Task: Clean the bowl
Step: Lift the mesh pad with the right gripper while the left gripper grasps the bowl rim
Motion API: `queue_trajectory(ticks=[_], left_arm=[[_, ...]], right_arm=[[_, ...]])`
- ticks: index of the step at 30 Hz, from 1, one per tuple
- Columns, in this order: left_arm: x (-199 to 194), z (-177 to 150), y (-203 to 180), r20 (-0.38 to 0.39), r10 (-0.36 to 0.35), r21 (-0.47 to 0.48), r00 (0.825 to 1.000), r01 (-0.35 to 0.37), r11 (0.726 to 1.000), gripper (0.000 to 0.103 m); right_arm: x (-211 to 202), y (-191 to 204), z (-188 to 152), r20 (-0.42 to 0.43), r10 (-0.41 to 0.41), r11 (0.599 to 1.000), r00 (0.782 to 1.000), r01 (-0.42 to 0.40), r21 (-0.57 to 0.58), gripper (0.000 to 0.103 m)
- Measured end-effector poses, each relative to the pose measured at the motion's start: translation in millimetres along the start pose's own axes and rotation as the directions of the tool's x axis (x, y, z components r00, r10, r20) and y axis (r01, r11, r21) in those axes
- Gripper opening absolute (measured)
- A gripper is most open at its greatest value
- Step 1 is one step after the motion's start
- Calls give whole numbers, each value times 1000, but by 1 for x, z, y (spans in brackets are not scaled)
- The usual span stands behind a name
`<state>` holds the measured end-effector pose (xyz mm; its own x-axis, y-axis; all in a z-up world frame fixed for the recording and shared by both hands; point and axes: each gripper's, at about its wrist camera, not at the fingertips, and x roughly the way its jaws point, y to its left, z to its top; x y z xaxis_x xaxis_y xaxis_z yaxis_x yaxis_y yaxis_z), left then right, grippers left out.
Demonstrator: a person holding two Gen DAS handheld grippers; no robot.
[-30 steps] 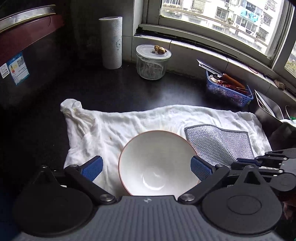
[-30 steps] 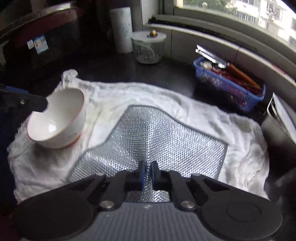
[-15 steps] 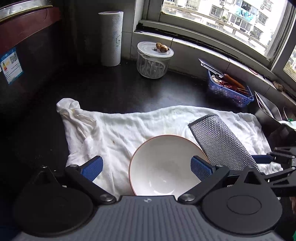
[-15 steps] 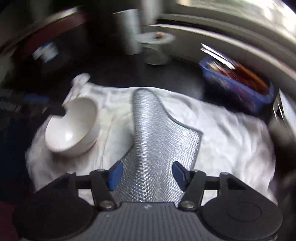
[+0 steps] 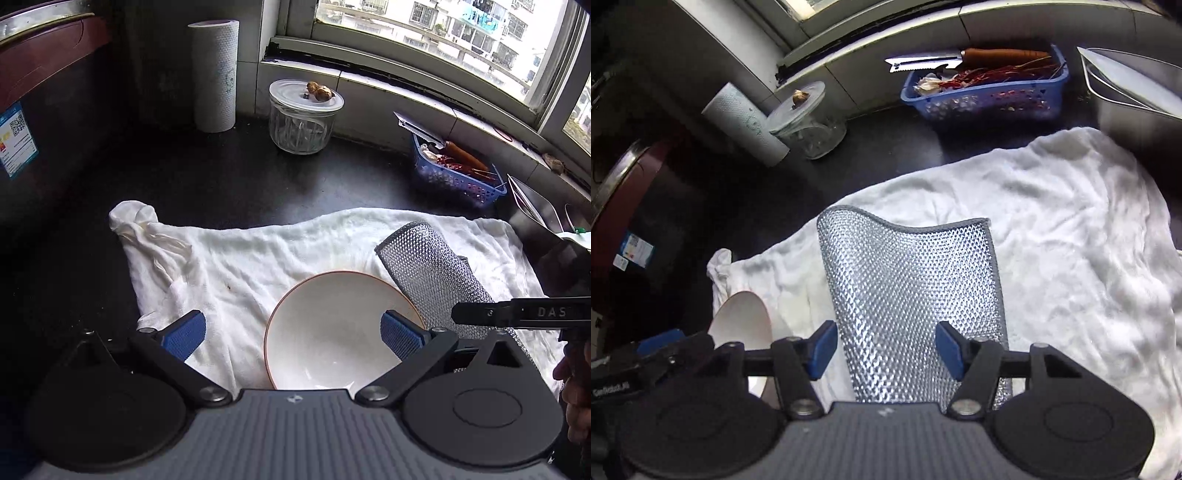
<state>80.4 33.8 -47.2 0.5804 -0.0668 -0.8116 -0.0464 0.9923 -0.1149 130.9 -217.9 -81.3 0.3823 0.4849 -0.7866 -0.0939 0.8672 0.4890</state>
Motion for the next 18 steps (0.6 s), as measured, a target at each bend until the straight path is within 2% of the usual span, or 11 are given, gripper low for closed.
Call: queue_trajectory(ticks=[3, 5, 10, 13, 15, 16, 18], left_arm=[[-5, -2, 1, 9, 4, -11, 1000, -4, 1000, 102], [-7, -3, 1, 5, 11, -19, 1000, -11, 1000, 102], [-9, -13, -3, -19, 2, -9, 1000, -3, 1000, 101], [-14, -21, 0, -8, -20, -40, 1000, 20, 999, 101], [-18, -24, 2, 9, -20, -67, 1000, 20, 998, 101], [-18, -26, 3, 16, -19, -84, 1000, 21, 996, 101], [-16, -29, 8, 19, -20, -123, 1000, 22, 992, 98]], right_arm=[[2, -1, 1, 3, 19, 1000, 1000, -19, -3, 33], [2, -4, 0, 1, 40, 999, 999, -40, -5, 10], [-24, 5, 6, 52, 77, 988, 996, -70, -138, 7], [-47, 18, 15, 118, 69, 964, 991, -36, -265, 7], [-63, 29, 20, 180, 55, 932, 982, 14, -362, 7], [-70, 35, 21, 211, 49, 905, 976, 46, -423, 7], [-72, 48, 20, 210, 52, 832, 976, 74, -549, 10]])
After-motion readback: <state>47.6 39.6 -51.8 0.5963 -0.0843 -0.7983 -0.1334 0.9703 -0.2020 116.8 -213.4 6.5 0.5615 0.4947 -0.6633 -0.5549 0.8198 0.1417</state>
